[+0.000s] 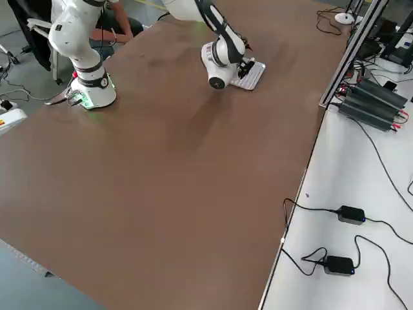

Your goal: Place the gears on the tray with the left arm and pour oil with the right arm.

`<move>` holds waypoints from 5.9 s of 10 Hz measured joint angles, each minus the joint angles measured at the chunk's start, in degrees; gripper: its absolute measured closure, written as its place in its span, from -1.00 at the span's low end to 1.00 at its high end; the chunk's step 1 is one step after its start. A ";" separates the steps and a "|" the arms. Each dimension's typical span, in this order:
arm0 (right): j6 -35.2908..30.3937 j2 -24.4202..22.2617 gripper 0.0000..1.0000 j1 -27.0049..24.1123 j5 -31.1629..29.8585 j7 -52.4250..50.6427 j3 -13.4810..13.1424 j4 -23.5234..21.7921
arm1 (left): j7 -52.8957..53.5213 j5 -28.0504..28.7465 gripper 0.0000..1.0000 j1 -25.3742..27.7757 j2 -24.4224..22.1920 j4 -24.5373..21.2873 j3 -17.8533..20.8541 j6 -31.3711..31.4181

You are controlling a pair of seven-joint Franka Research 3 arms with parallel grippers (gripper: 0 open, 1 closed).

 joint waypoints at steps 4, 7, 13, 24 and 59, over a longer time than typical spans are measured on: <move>-0.59 2.30 0.34 0.49 -1.07 3.19 0.23 0.22 | -4.69 -1.22 -0.98 -3.03 -6.45 1.60 3.89 -11.19; -0.69 3.23 0.34 0.79 -1.06 8.05 0.28 0.31 | -6.55 -1.36 -0.98 -3.12 -10.08 1.81 4.23 -15.54; -0.55 3.88 0.34 1.97 -1.00 8.56 0.55 1.15 | -5.13 -1.36 -0.98 -3.12 -13.47 0.56 5.32 -16.40; -4.15 -6.00 0.34 -10.36 -22.66 -8.21 -3.68 2.57 | -2.32 -3.38 -0.98 -2.94 -13.44 -2.92 5.54 -12.64; -24.33 10.86 0.34 -45.18 -39.36 -130.03 -12.64 2.20 | -2.38 -3.38 -0.98 -3.07 -15.69 -2.70 5.30 -13.38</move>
